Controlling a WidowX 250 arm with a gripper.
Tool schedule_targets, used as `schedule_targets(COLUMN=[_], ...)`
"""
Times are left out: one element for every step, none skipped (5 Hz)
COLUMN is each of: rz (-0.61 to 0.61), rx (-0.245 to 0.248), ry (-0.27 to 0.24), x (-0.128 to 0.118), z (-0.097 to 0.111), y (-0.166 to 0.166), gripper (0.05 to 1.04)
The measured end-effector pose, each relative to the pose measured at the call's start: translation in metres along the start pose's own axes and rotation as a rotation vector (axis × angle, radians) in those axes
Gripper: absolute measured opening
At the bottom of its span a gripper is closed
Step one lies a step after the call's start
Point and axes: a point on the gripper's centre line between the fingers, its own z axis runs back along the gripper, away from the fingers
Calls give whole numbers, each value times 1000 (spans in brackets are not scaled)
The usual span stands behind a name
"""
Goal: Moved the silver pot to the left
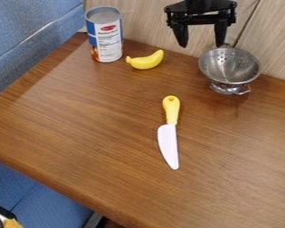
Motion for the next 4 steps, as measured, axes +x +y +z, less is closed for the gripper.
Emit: schedule_targets(rz=[9,14,31,32], rx=[6,-33,-40,-66], ry=[47,68,86,109], x=[-8,-12,-13,-17], z=[-17,-22,-30,-38], y=[3,0,7,5], gripper=[1001,1001,1001,1001])
